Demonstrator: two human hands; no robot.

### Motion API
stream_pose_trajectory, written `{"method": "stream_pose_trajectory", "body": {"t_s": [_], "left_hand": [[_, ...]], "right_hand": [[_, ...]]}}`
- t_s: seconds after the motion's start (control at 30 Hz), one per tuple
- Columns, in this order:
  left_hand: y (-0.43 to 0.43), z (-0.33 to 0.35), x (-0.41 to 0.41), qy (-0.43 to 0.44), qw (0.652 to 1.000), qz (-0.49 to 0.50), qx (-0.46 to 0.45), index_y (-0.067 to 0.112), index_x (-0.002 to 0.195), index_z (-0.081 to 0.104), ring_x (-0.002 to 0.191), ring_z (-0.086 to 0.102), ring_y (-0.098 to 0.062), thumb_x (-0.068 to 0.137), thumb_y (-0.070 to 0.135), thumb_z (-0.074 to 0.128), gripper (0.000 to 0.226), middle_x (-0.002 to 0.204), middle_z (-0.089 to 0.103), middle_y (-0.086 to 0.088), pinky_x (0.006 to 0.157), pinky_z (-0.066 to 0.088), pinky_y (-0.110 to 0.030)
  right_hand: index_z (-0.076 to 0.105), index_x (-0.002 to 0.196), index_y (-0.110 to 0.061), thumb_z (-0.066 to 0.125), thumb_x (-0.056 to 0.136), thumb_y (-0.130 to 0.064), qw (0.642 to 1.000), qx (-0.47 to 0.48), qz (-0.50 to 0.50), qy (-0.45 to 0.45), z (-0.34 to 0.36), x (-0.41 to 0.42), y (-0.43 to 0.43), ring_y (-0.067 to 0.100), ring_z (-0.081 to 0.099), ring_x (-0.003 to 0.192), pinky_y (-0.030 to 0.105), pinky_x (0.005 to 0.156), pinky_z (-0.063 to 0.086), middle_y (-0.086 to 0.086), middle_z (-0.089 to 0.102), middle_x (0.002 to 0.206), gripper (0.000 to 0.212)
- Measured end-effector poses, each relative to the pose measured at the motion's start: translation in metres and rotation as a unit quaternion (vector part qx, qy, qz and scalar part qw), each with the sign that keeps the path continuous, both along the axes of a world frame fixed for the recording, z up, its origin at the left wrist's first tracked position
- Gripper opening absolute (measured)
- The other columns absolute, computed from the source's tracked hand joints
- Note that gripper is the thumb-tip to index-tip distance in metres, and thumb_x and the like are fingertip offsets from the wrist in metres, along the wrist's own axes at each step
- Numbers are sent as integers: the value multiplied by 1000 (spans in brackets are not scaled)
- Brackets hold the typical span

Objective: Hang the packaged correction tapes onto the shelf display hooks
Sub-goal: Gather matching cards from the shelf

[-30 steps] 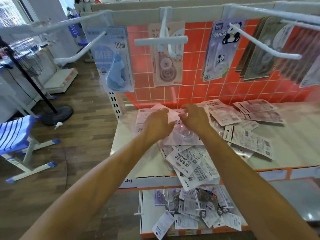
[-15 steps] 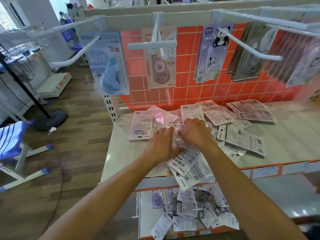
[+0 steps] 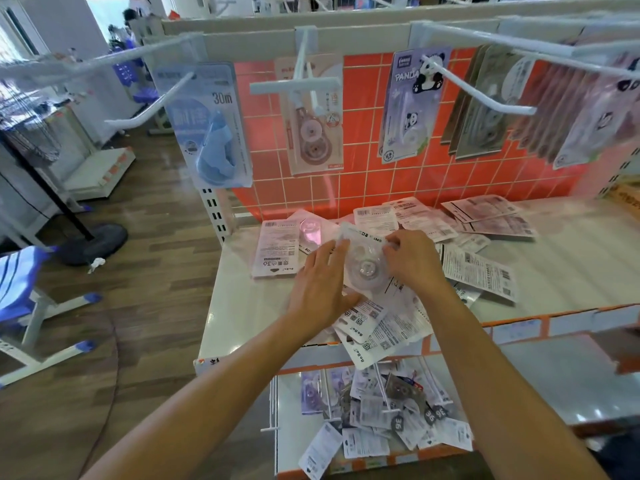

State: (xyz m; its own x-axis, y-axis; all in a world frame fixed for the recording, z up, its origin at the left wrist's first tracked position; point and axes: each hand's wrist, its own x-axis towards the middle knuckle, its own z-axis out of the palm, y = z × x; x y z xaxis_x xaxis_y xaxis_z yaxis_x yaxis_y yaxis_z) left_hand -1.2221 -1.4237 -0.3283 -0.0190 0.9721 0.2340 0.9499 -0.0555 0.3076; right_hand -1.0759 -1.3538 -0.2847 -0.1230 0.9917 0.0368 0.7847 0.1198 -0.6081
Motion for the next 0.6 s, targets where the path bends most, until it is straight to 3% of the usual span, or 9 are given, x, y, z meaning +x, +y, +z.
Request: {"method": "stream_pose_trajectory", "body": {"t_s": [0.07, 0.2, 0.3, 0.4, 0.5, 0.6], "left_hand": [[-3, 3, 3, -31, 999, -3, 23, 14, 151, 17, 140, 27, -29, 75, 47, 75, 101, 155, 24, -9, 111, 34, -44], [-10, 17, 19, -139, 990, 31, 24, 11, 153, 3, 148, 7, -24, 78, 35, 76, 107, 160, 12, -10, 118, 17, -41], [-17, 25, 33, -229, 972, 46, 9, 13, 153, 1, 139, 33, -23, 84, 22, 73, 100, 152, 34, -9, 112, 29, -39], [-26, 34, 52, -309, 950, 29, -25, 17, 150, 22, 113, 59, -18, 88, 8, 59, 73, 127, 62, -6, 100, 47, -35], [-32, 40, 80, -364, 930, 0, -45, 17, 138, 44, 95, 66, -11, 83, -1, 55, 59, 109, 70, -2, 82, 54, -22], [-35, 41, 110, -391, 919, -1, -40, 19, 132, 47, 86, 68, -9, 84, 3, 59, 52, 104, 69, 1, 79, 58, -30]], "right_hand": [[63, 113, -9, 51, 94, -15, 998, -7, -16, 61, 4, 9, -4, 24, 61, 92, 32, 76, 47, 7, 63, 105, 24], [63, 93, -13, 54, 91, -15, 980, -21, -56, 192, 3, 28, -10, 22, 58, 82, 38, 75, 48, -1, 61, 84, 10], [60, 78, -17, 53, 92, -12, 942, -50, -71, 324, 3, 42, -18, 19, 54, 76, 37, 70, 47, -2, 58, 76, 17], [55, 69, -18, 51, 93, -11, 899, -78, -78, 425, 3, 57, -28, 21, 52, 74, 36, 67, 44, 4, 57, 76, 25], [58, 75, -15, 51, 92, -12, 873, -85, -82, 474, 1, 77, -34, 23, 56, 78, 41, 71, 47, 11, 60, 82, 19], [57, 82, -8, 49, 95, -11, 862, -95, -78, 492, -1, 104, -38, 23, 55, 80, 40, 70, 46, 13, 58, 85, 15]]}}
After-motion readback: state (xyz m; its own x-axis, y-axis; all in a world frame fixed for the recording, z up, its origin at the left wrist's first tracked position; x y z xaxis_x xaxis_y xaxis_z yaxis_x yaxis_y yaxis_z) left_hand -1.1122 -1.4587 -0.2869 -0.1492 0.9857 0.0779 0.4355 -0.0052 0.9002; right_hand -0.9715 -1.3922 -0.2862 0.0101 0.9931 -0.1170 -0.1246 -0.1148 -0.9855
